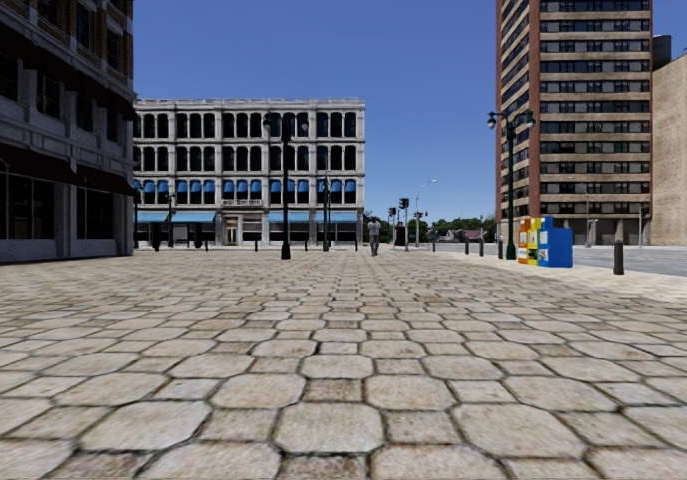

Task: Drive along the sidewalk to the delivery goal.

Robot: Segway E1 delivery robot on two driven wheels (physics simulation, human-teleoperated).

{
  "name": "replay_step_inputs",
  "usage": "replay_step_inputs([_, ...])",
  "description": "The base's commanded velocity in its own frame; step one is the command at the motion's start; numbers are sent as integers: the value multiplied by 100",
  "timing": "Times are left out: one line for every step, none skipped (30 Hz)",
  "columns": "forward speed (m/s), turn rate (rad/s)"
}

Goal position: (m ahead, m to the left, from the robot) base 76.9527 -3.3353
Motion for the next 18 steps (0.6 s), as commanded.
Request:
replay_step_inputs([200,0])
replay_step_inputs([200,0])
replay_step_inputs([200,0])
replay_step_inputs([200,0])
replay_step_inputs([200,0])
replay_step_inputs([200,0])
replay_step_inputs([200,0])
replay_step_inputs([200,0])
replay_step_inputs([200,0])
replay_step_inputs([200,0])
replay_step_inputs([200,4])
replay_step_inputs([200,19])
replay_step_inputs([200,24])
replay_step_inputs([200,25])
replay_step_inputs([200,25])
replay_step_inputs([200,25])
replay_step_inputs([200,24])
replay_step_inputs([200,21])
